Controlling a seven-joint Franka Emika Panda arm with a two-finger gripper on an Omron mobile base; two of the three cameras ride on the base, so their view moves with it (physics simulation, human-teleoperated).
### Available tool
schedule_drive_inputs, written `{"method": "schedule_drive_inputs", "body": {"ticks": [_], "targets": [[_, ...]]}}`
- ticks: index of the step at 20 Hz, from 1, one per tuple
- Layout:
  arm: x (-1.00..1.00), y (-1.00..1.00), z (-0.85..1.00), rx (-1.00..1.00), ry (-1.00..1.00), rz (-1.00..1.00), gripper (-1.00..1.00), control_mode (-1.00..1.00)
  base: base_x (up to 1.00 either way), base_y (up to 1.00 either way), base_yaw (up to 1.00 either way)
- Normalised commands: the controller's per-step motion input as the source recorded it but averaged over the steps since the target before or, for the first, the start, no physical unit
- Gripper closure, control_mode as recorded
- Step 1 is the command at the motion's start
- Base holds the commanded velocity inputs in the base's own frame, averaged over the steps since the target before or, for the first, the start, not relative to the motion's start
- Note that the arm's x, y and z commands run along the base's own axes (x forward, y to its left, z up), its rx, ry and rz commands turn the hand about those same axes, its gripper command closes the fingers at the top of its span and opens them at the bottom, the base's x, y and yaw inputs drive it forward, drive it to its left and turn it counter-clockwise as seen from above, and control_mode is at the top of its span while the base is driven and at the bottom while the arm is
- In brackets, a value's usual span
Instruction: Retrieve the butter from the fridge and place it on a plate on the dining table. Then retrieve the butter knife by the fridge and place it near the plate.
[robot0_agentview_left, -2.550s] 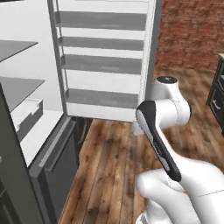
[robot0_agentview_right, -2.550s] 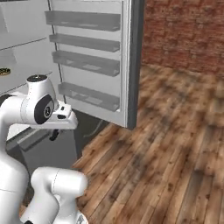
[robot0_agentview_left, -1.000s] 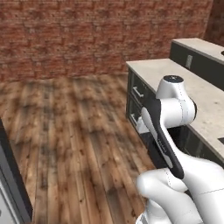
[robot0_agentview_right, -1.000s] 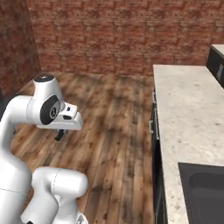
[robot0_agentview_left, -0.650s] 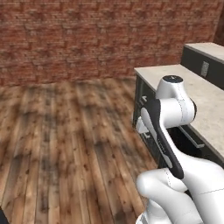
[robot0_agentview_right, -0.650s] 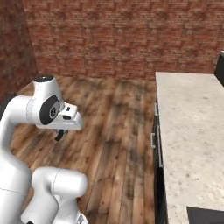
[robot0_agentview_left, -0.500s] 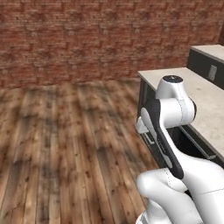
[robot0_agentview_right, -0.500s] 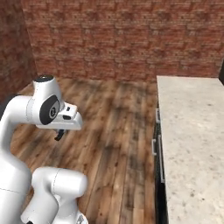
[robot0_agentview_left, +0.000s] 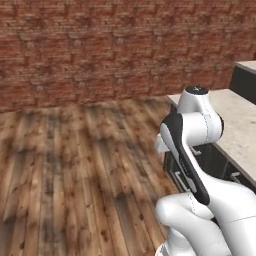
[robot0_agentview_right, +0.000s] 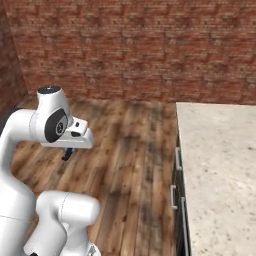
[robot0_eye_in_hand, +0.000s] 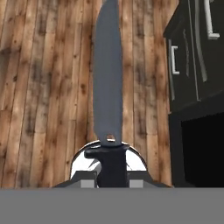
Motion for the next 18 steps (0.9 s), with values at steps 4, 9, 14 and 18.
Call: {"method": "schedule_drive_inputs", "body": {"ticks": [4,9,14,18], "targets": [[0.00,0.00,0.00,0.00,0.00,0.00,1.00,1.00,1.00,0.43,-0.19],[0.00,0.00,0.00,0.00,0.00,0.00,1.00,1.00,1.00,0.62,-0.21],[0.00,0.00,0.00,0.00,0.00,0.00,1.00,1.00,1.00,0.84,-0.27],[0.00,0.00,0.00,0.00,0.00,0.00,1.00,1.00,1.00,0.94,-0.34]]}}
